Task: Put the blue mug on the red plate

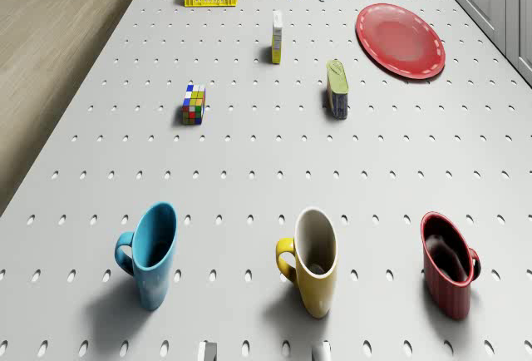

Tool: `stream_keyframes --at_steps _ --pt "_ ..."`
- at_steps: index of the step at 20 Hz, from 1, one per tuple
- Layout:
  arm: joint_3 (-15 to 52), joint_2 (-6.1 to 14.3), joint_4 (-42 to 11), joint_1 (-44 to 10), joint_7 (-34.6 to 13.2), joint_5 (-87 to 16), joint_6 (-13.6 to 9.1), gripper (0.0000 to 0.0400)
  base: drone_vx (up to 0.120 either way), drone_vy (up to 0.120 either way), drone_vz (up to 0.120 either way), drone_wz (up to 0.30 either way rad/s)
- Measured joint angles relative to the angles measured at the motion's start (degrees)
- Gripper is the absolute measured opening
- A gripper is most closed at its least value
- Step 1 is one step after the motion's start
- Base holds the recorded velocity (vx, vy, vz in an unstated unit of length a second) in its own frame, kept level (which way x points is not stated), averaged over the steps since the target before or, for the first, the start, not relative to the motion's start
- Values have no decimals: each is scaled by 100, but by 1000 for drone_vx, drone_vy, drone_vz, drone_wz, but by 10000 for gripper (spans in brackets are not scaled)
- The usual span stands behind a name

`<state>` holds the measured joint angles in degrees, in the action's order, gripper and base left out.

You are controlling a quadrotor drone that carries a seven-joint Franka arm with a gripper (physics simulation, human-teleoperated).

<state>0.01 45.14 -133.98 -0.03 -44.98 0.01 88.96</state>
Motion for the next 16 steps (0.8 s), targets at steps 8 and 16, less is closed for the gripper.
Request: stream_keyframes --at_steps 8,16 --pt "11 -228 973 -19 10 7 -708 400 30 40 0 0" --pt "17 -450 1563 -30 15 11 -1041 400 120 120 0 0"
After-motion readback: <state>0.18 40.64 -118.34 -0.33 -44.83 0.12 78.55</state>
